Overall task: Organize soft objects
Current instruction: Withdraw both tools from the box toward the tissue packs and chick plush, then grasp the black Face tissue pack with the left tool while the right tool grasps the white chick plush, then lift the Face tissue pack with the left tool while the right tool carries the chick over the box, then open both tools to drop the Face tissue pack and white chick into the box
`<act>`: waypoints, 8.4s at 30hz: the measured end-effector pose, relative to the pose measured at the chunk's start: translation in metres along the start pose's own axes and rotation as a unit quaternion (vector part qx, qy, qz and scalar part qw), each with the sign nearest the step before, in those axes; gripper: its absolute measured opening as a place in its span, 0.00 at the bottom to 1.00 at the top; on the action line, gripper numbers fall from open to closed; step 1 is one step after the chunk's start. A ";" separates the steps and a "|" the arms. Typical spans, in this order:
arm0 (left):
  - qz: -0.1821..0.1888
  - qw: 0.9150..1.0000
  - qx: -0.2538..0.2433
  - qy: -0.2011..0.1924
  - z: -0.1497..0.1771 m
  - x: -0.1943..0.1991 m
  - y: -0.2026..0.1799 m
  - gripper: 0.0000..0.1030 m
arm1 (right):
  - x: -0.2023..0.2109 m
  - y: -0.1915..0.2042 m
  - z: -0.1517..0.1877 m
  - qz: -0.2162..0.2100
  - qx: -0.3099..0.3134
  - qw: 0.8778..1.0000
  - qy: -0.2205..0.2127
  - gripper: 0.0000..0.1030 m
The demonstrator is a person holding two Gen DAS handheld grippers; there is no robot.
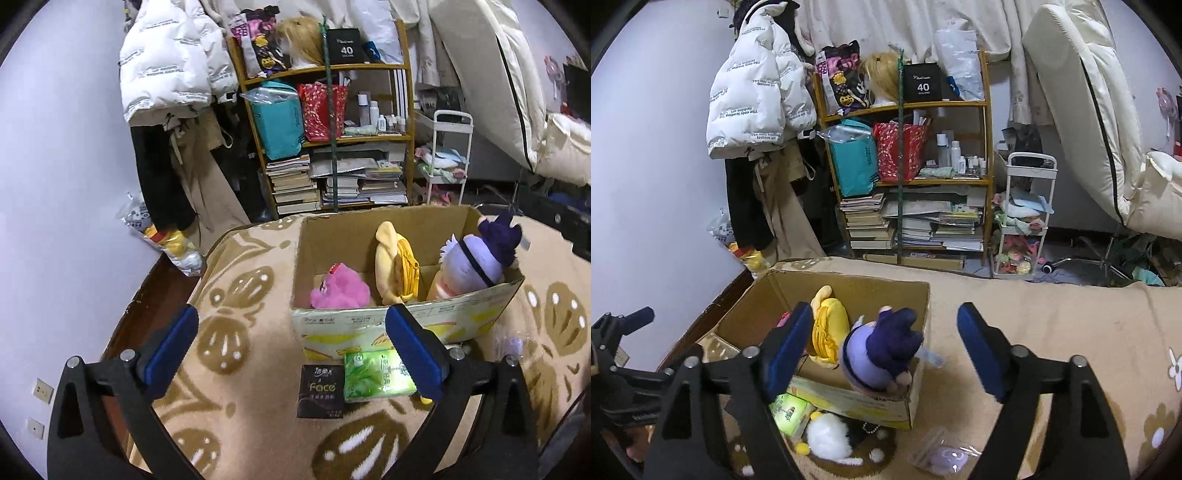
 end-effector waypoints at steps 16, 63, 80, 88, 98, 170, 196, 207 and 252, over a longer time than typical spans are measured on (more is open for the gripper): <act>-0.018 0.999 0.005 0.027 0.025 0.044 0.010 0.97 | 0.024 -0.006 0.027 0.012 -0.005 0.999 0.038 1.00; 0.017 0.982 -0.004 0.189 0.073 -0.072 -0.007 0.97 | -0.050 -0.009 0.075 0.028 -0.025 0.982 0.187 1.00; 0.010 0.975 -0.018 0.220 0.091 -0.103 -0.011 0.97 | -0.088 0.024 0.116 0.005 0.017 0.966 0.258 1.00; 0.007 0.973 -0.028 0.230 0.097 -0.111 -0.013 0.97 | -0.100 0.032 0.130 0.017 0.047 0.962 0.269 1.00; 0.006 0.973 -0.030 0.227 0.099 -0.116 -0.014 0.97 | -0.112 0.031 0.138 0.011 0.045 0.954 0.295 0.85; 0.048 0.988 0.055 0.133 0.072 -0.029 -0.005 0.44 | -0.043 0.020 0.102 -0.092 -0.045 0.971 0.216 0.10; 0.053 0.998 0.026 -0.001 0.026 0.022 -0.005 0.44 | 0.013 0.016 0.045 -0.153 -0.075 0.979 0.113 0.10; 0.038 0.999 0.007 -0.037 -0.007 0.016 -0.006 0.44 | 0.007 0.018 0.018 -0.160 -0.071 0.981 0.082 0.10; 0.013 1.000 -0.001 0.005 -0.004 -0.025 -0.015 0.81 | -0.039 0.027 0.027 -0.071 0.015 0.993 0.092 0.39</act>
Point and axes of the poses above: each gripper's, at about its wrist camera, not at the fingertips, and x roughly against the way its jaws point, y to its left, z to its underside, the point moved 3 cm from there along -x, roughly the way its jaws point, and after that the axes turned 4 degrees about -x, right-handed, at the moved point
